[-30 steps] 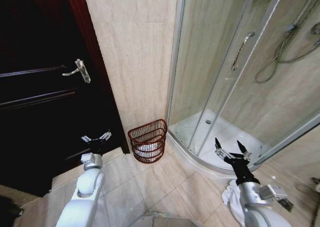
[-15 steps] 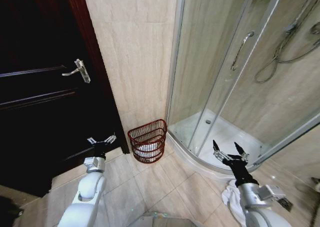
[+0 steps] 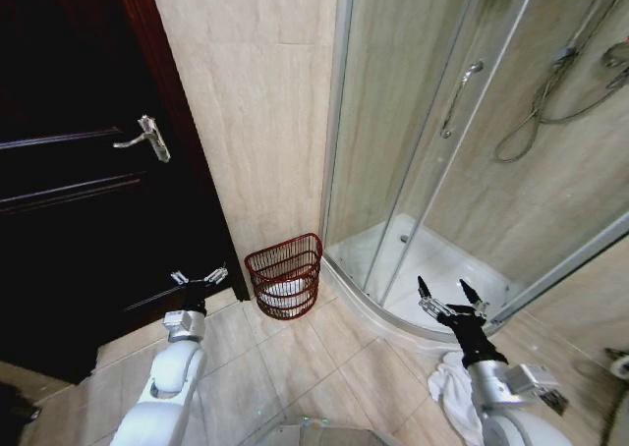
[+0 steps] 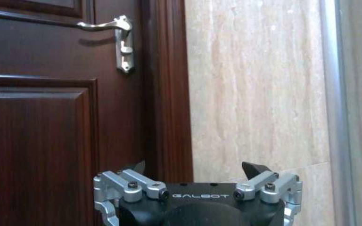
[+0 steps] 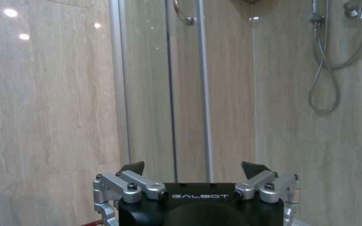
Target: Discard the used towel into the hamper.
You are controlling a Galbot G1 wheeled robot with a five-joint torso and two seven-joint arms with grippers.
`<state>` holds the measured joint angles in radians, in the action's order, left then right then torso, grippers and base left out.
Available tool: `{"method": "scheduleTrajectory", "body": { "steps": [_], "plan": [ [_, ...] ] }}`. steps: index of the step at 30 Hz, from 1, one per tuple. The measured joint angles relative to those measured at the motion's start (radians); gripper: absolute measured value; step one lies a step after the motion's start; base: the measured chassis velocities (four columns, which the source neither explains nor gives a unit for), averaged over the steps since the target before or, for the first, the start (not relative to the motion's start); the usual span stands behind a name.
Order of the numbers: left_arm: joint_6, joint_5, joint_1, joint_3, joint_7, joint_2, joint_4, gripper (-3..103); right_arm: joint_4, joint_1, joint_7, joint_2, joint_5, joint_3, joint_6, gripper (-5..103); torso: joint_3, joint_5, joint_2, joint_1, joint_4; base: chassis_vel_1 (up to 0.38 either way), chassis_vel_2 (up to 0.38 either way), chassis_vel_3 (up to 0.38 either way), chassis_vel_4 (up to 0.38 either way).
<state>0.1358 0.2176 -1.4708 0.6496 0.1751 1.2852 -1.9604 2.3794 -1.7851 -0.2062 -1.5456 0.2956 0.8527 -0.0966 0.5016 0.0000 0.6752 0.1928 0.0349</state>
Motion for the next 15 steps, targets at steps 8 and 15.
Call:
{"method": "scheduleTrajectory", "body": {
  "steps": [8, 15],
  "plan": [
    [-0.003, -0.002, -0.008, -0.009, -0.004, 0.005, -0.02, 100, -0.002, -0.005, -0.001, -0.002, -0.002, 0.001, 0.007, 100, 0.0, -0.0001, 0.0, 0.0, 0.0001, -0.028, -0.067, 0.024, 0.055],
    [-0.003, -0.004, -0.007, -0.01, -0.004, 0.005, -0.018, 100, -0.002, -0.005, 0.001, -0.002, -0.001, 0.003, 0.007, 100, 0.0, 0.0, 0.0, 0.0, 0.0001, -0.02, -0.064, 0.019, 0.062]
  ]
}}
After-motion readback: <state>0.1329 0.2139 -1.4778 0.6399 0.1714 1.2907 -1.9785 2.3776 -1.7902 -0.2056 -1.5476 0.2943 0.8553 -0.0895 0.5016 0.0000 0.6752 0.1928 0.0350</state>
